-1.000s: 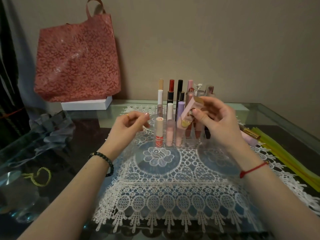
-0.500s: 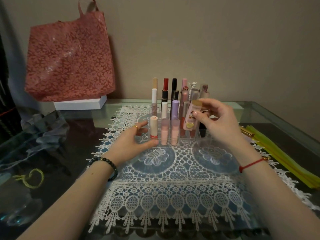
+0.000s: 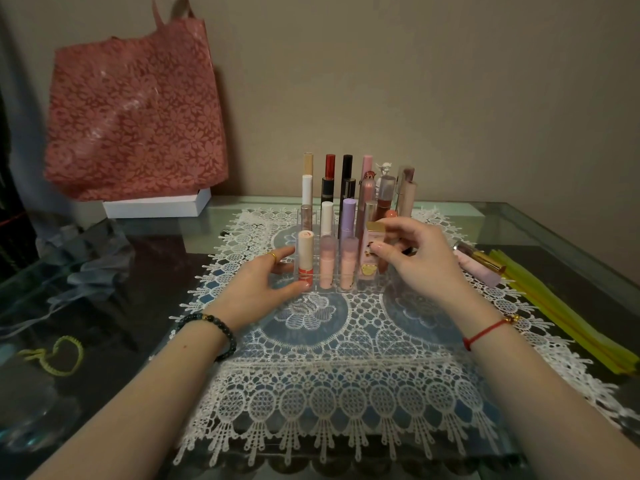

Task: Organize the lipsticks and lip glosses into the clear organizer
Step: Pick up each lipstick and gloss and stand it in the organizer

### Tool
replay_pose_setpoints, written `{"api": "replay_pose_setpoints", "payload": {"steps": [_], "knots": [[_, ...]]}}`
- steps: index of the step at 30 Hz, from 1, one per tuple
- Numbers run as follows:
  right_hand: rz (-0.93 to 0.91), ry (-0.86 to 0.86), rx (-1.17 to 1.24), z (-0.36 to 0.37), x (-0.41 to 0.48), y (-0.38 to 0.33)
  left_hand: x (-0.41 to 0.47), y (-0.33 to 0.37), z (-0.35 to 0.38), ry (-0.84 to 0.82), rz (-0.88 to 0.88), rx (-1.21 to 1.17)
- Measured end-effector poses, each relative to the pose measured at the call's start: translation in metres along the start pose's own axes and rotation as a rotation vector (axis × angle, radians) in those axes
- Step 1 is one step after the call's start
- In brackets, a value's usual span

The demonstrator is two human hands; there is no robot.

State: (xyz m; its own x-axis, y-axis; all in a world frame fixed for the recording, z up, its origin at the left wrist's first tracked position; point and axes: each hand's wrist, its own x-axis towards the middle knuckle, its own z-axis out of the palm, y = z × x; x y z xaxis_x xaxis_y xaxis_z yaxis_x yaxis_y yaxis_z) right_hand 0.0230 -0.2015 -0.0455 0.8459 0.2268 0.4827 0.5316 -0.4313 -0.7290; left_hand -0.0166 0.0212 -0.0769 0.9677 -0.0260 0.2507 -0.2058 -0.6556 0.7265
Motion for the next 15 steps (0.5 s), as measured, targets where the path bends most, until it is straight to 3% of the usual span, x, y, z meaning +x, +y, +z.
{"api": "replay_pose_setpoints", "payload": {"steps": [15], "knots": [[0.055, -0.049, -0.066, 0.0032, -0.0006, 0.0078, -0.0006, -0.0008, 0.0001, 0.001, -0.004, -0.004]]}}
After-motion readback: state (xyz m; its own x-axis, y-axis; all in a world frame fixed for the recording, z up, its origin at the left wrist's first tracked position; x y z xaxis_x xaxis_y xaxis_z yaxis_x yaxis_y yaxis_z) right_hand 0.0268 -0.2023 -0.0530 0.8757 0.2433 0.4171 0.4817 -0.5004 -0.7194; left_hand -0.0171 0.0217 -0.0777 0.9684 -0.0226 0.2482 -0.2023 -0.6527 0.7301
